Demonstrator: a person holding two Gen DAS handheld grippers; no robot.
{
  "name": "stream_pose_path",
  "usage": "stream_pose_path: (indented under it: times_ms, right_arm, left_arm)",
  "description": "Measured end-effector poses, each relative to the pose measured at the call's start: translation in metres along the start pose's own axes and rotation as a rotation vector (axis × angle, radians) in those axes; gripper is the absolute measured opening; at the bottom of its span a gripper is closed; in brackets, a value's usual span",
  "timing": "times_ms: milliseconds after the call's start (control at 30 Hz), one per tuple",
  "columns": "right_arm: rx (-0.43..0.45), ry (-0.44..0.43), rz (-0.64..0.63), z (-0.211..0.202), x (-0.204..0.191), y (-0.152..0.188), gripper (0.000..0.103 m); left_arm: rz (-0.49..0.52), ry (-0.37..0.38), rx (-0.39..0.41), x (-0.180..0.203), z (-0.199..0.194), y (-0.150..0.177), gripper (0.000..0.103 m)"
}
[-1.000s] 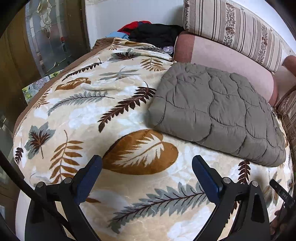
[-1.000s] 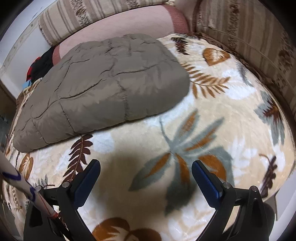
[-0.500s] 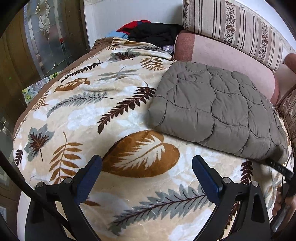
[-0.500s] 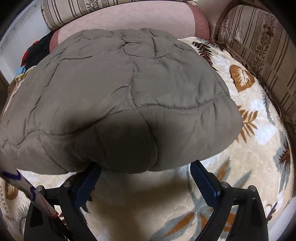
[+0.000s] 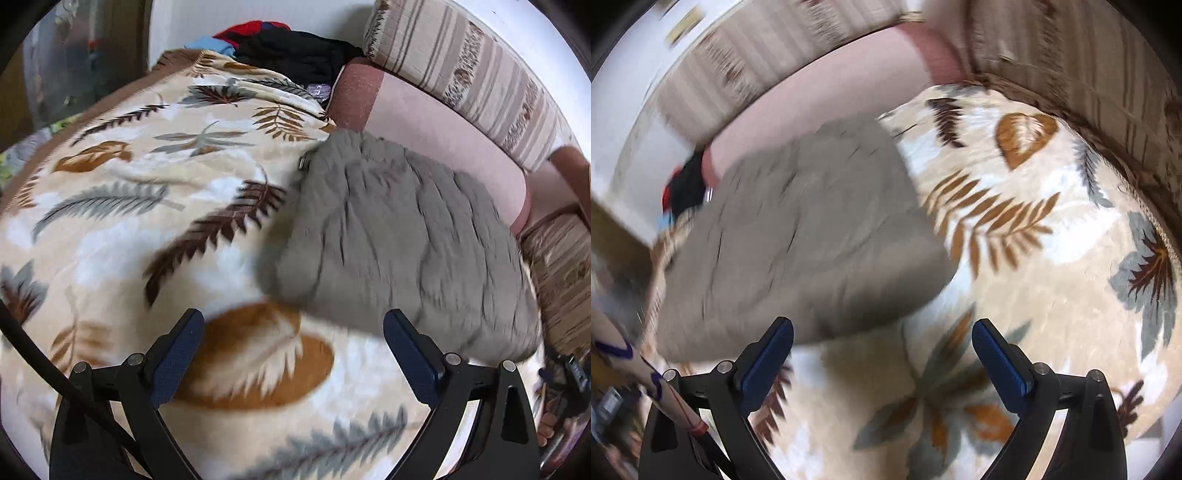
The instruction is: Fold large clothes
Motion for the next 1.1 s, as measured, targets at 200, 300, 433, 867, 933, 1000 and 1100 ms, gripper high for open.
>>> stream_pose_path:
  times_ms: [200, 300, 433, 867, 933, 1000, 1100]
  right_arm:
    - [-0.105, -0.037, 0.097, 0.062, 0.029, -0.052, 0.101]
    - [-0.159, -0.148, 0.134, 0.087, 0.033, -0.064, 0.101]
    - [-0.252, -0.267, 0.116, 0.124, 0.018, -0.072, 0.101]
    - [-0.192, -0.32, 0.063, 0.14, -0.017, -0.124, 0.045]
    - [-0.203, -0.302, 0.069, 0.153, -0.014, -0.119, 0.05]
    - [-0.197, -0.289, 0.087, 0.156, -0.009, -0.116, 0.063]
    - [-0.18, -0.224, 0.118, 0.15, -0.004, -0.117, 0.082]
  left_arm:
    - [0.007, 0.103, -0.107, -0.002, 0.068, -0.053, 0.098]
    - [0.0, 0.208, -0.183, -0.002, 0.105, -0.066, 0.098]
    - [-0.045, 0.411, -0.295, 0.005, 0.147, -0.069, 0.098]
    - [0.007, 0.352, -0.24, 0.068, 0.162, -0.1, 0.074]
    - [0.005, 0.321, -0.233, 0.066, 0.164, -0.095, 0.081]
    - [-0.008, 0.314, -0.22, 0.062, 0.156, -0.093, 0.082]
    - [-0.016, 0.265, -0.206, 0.062, 0.138, -0.092, 0.082]
Point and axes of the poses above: each gripper's, at about its wrist camera, not at the fingertips, and z roughly the way its jaws point, x to its right, y to its underside, the point moved 1 cm from there along z, roughly the way its jaws point, and after that the axes turned 1 degree about -y, right-handed, at the moved point
